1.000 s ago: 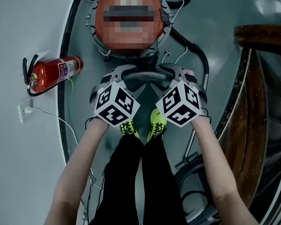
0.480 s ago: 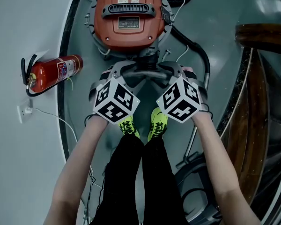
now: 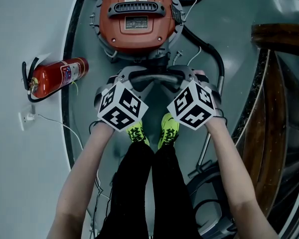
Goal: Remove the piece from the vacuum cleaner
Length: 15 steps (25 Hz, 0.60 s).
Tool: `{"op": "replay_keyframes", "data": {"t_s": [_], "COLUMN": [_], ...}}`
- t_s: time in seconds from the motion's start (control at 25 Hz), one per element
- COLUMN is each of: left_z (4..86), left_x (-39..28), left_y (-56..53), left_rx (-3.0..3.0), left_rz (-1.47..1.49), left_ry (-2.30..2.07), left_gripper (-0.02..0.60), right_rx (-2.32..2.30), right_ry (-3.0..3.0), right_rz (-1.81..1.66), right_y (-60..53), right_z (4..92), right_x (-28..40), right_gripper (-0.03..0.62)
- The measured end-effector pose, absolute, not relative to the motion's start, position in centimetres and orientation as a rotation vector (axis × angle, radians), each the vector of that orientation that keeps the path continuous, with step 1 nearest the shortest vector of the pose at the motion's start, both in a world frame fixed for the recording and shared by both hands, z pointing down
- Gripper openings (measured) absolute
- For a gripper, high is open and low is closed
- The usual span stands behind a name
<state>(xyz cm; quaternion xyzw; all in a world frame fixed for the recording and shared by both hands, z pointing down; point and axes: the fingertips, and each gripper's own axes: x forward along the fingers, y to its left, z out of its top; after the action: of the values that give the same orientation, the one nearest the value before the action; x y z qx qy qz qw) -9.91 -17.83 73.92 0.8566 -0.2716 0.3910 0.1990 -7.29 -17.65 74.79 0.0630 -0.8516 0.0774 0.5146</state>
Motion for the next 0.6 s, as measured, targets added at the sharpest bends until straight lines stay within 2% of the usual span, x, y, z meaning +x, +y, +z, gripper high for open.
{"op": "replay_keyframes", "data": {"t_s": [0.44, 0.6], "left_z": [73.79, 73.84], "left_x": [-10.12, -10.04], "left_y": [-18.01, -17.84], "left_rx": [2.377, 2.384], "left_rz": [1.081, 1.098], "left_ry": [-0.761, -0.74], "left_gripper": [0.095, 0.086], "right_rx": [0.135, 0.12], "right_ry": [-2.081, -2.085], "right_rz": [0.22, 0.225], "right_y": [-17.78, -17.7], "right_z": [74.17, 74.22], "right_x": [-7.04, -6.86], "right_gripper": [0.167, 0.139]}}
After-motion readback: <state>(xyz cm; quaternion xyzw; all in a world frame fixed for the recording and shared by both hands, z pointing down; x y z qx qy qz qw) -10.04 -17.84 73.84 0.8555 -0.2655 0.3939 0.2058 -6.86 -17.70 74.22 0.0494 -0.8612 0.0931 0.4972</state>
